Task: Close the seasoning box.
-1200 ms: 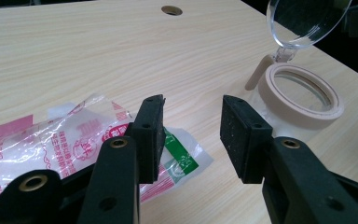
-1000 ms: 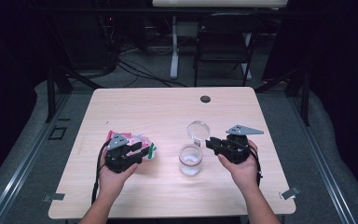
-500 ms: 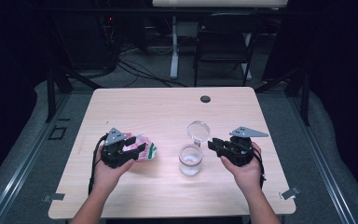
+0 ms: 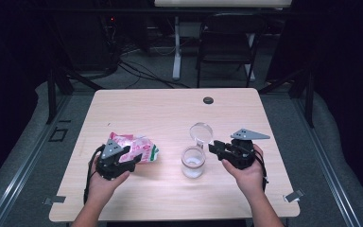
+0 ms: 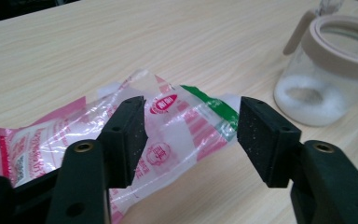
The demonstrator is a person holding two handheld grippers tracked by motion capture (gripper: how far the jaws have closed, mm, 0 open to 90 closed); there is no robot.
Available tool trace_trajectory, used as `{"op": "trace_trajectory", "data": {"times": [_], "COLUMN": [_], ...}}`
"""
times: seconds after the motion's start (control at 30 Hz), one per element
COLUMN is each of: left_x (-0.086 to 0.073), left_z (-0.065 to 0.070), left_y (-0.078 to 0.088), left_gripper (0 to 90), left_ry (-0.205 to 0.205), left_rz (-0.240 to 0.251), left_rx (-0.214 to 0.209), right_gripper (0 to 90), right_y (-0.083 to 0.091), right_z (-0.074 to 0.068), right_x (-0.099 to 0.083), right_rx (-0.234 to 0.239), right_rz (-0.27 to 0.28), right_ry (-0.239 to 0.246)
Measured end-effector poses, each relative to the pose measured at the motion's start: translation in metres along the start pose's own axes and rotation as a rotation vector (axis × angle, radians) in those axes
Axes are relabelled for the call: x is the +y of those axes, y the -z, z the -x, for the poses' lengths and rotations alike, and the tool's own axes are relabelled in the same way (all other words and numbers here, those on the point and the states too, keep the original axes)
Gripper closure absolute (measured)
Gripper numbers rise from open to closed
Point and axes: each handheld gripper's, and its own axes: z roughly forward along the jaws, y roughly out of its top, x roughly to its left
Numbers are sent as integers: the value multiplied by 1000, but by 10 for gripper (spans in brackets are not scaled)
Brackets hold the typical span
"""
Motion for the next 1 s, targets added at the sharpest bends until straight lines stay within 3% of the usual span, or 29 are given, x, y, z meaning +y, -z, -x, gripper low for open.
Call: {"op": "trace_trajectory", "data": {"times": [0.33, 0.6, 1.0], "left_x": [-11, -15, -21], "left_z": [14, 20, 16], "left_y": [-21, -31, -49], "left_gripper": [399, 347, 354], "left_ry": [-102, -183, -221], "left_rz": [-68, -97, -151], "left_rx": [21, 71, 125], "right_gripper": [673, 665, 658], "right_y": [-1, -2, -4], "right_z": [0, -1, -2], "right_x": [-1, -1, -2], "right_rx": [3, 6, 10], "right_rz": [0, -3, -13], "right_ry": [-3, 2, 9]}}
